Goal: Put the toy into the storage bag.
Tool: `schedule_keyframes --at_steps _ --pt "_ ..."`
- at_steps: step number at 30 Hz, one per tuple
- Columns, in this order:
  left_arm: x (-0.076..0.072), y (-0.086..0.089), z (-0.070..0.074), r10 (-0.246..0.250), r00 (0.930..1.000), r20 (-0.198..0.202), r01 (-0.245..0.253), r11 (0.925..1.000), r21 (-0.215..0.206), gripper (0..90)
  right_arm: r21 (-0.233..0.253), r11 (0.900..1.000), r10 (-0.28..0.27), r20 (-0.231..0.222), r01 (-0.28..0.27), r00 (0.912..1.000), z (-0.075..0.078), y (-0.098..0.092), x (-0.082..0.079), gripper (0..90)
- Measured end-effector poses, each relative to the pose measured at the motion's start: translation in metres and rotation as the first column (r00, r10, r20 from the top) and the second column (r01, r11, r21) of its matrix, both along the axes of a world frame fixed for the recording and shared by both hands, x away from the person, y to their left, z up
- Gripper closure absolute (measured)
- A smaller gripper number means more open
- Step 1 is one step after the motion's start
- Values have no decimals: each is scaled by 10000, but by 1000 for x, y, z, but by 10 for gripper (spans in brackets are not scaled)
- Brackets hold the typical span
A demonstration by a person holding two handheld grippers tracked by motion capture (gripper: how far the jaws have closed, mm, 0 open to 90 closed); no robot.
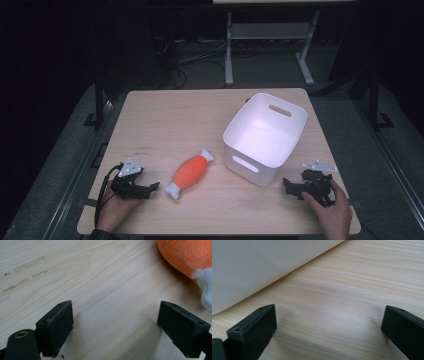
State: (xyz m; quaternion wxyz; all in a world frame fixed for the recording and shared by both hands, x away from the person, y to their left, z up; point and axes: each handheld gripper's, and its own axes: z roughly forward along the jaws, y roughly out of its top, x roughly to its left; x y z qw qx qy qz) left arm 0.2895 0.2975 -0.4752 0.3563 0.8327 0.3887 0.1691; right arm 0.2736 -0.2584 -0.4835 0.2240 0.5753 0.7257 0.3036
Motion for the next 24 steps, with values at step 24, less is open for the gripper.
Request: schedule_keyframes --at_steps 24 --pt "-1 7 10 79 9997 -236 -86 9996 -280 141 -3 10000 6 7 -6 10000 0 0 0 0"
